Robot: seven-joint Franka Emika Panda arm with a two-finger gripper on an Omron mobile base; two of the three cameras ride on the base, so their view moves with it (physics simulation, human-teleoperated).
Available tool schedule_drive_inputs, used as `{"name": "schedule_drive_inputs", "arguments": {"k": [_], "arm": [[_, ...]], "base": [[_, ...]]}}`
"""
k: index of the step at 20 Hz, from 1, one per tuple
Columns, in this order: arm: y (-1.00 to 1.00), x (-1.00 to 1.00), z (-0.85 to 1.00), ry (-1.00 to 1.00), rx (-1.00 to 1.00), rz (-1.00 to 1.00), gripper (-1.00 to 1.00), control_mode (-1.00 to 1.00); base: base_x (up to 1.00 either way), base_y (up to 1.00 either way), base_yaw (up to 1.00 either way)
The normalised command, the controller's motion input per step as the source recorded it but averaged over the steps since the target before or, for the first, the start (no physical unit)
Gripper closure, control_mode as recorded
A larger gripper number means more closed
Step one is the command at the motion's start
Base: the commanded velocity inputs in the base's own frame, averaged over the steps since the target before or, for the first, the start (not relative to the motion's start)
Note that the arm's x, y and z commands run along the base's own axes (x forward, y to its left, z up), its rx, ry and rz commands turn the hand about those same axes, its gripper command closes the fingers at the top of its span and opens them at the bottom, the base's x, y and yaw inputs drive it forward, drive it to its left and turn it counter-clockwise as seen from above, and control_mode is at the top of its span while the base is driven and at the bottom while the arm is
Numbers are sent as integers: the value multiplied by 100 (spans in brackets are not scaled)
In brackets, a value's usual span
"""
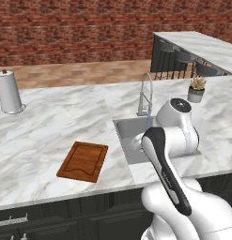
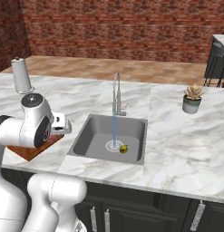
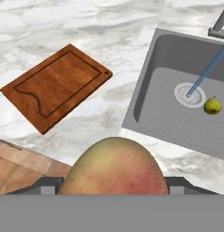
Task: Pick the peach, pear from the sink and place them on the cutting board to airdry. Then turn off the sink faucet.
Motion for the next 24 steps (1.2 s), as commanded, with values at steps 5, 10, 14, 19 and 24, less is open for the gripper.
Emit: {"name": "schedule_drive_inputs", "arguments": {"k": [5,10,14,19,24], "arm": [[37,-26,1,-15,-1,0,100,-100],[28,-14,8,-10,0,0,100,-100],[23,-8,8,-4,0,0,100,-100],[25,0,3,0,0,0,100,-100],[27,0,0,0,0,0,100,-100]], "base": [[0,0,0],[0,0,0],[0,0,0],[0,0,0],[0,0,0]]}}
